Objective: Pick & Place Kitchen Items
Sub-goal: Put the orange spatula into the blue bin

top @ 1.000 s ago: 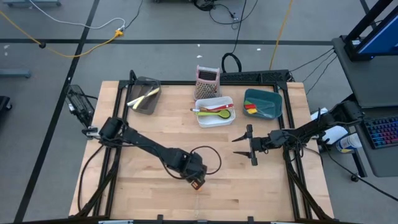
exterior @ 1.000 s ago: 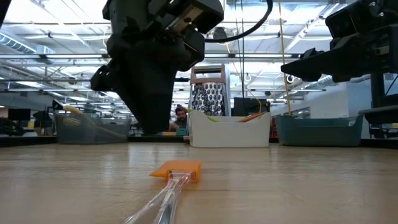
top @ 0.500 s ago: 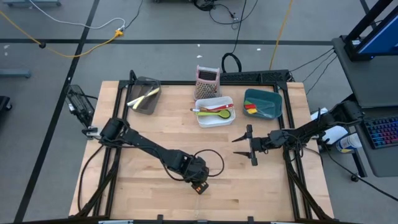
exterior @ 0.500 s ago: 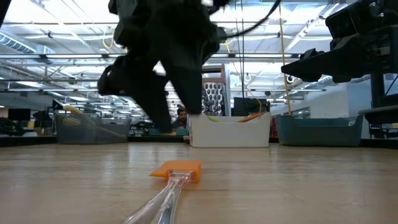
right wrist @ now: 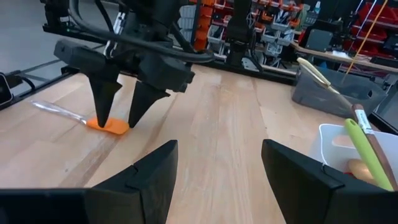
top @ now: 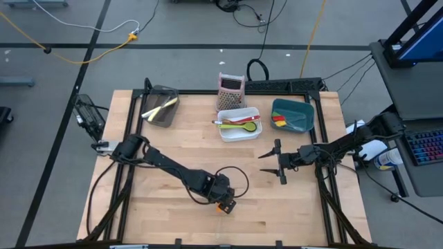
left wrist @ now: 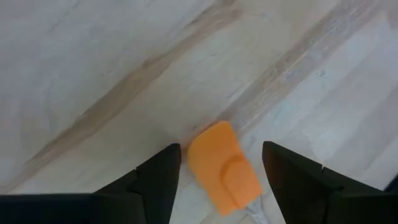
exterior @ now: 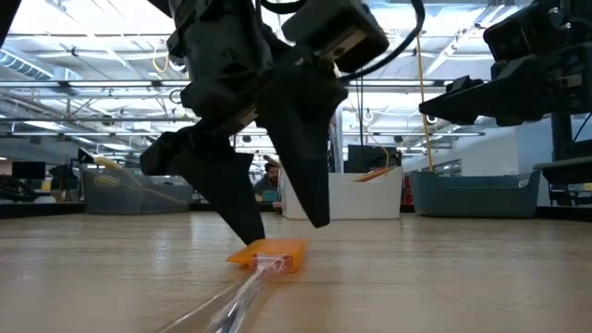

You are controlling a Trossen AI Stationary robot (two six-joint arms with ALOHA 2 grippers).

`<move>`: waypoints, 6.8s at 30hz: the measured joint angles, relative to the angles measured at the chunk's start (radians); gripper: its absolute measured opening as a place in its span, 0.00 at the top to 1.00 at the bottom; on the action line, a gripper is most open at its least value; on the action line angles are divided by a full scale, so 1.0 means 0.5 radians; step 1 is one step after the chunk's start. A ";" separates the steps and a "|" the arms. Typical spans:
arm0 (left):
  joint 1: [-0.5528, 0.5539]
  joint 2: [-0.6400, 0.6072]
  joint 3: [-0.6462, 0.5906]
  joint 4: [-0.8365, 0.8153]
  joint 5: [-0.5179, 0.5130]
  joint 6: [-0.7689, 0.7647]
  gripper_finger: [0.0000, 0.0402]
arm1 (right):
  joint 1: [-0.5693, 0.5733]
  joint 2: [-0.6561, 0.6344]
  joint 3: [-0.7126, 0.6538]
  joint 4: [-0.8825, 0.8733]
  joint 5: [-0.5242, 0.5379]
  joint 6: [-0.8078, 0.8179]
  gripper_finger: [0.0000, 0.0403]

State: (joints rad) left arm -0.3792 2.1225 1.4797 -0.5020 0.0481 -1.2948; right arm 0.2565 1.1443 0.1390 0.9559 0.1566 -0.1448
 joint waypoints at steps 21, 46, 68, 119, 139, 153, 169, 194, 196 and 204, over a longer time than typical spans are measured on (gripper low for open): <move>-0.082 0.034 -0.001 -0.053 -0.152 0.024 0.80 | 0.000 0.001 -0.001 -0.007 -0.001 0.001 0.44; -0.063 -0.146 -0.005 -0.039 -0.570 0.232 1.00 | 0.001 0.001 -0.001 0.001 0.000 0.034 0.44; 0.142 -0.347 0.002 0.622 -1.308 1.455 1.00 | -0.016 0.032 -0.002 0.189 0.052 0.493 0.44; 0.206 -0.347 0.002 1.142 -1.364 2.056 1.00 | -0.070 0.830 0.241 0.772 -0.006 0.299 0.79; 0.199 -0.347 0.002 1.018 -1.393 1.903 0.95 | -0.122 0.830 0.240 0.643 -0.001 0.163 0.99; 0.195 -0.347 0.002 0.752 -1.391 1.638 0.91 | -0.122 0.552 0.157 0.276 0.362 -0.117 0.99; 0.195 -0.347 0.002 0.725 -1.392 1.620 0.91 | -0.121 -0.185 0.115 -0.783 1.526 -0.157 0.99; 0.238 -0.347 0.002 0.724 -1.391 1.636 0.91 | -0.488 -0.202 -0.121 -0.811 2.191 -0.197 0.99; 0.238 -0.347 0.002 0.726 -1.391 1.634 0.91 | -0.490 -0.202 -0.121 -0.812 2.202 -0.175 0.99; 0.238 -0.347 0.002 0.736 -1.391 1.629 0.91 | -0.702 -0.202 -0.112 -0.801 2.182 -0.166 0.99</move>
State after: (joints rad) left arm -0.2600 1.9488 1.4807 -0.1337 -0.6472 -0.4802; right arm -0.0943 1.0431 0.0830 0.5553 1.2477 -0.2280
